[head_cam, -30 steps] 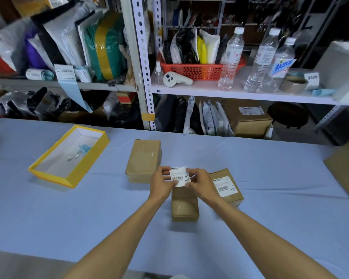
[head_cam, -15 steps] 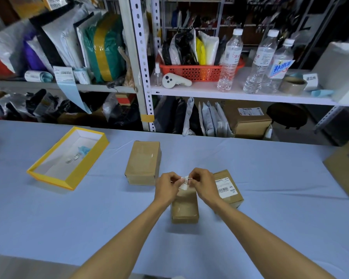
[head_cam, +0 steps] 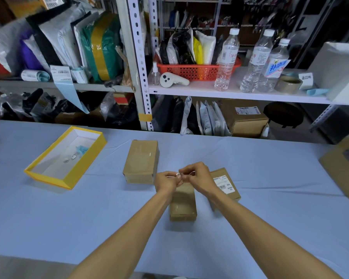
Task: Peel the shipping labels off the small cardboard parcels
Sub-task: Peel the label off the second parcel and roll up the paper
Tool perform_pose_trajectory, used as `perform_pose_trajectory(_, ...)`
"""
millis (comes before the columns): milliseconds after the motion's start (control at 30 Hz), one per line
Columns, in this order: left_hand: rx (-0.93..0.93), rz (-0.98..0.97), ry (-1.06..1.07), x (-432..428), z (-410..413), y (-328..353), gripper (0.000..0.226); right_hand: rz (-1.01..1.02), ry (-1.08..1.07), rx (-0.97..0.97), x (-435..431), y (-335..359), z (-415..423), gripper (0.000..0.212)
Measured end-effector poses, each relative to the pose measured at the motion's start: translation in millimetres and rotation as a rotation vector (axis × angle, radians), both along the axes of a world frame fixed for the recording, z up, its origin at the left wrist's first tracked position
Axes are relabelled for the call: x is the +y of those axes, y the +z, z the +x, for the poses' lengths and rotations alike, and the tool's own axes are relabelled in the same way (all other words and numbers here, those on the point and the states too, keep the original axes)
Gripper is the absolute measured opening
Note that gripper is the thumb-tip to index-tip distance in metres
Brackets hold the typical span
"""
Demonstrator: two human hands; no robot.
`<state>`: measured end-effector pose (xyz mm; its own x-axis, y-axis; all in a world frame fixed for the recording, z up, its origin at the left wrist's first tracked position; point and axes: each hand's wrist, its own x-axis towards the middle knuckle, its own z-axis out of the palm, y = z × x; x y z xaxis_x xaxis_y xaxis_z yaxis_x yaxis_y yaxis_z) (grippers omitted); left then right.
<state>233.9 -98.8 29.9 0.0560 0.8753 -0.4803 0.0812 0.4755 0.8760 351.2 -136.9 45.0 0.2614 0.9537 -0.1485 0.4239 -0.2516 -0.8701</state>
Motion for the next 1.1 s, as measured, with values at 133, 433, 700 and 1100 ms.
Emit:
perform_pose_trajectory(133,0.116,0.14,-0.109,-2.2,0.8,-0.9,0.005,0.029,-0.024,-0.044,1.1,6.3,2.4,0.021)
perform_pose_trajectory(433,0.031,0.09,-0.123,2.6,11.2,2.1,0.021,0.144,-0.171,-0.282,4.7,6.6,-8.7,0.008)
perform_pose_trajectory(700,-0.155,0.031,-0.09,3.8,10.5,13.5,0.023,0.149,-0.209,-0.378,4.0,14.6,-8.3,0.015)
perform_pose_trajectory(1100,-0.127,0.189,-0.239,7.6,-7.1,24.9,0.013,0.142,-0.383,0.08,6.5,17.7,-13.2,0.011)
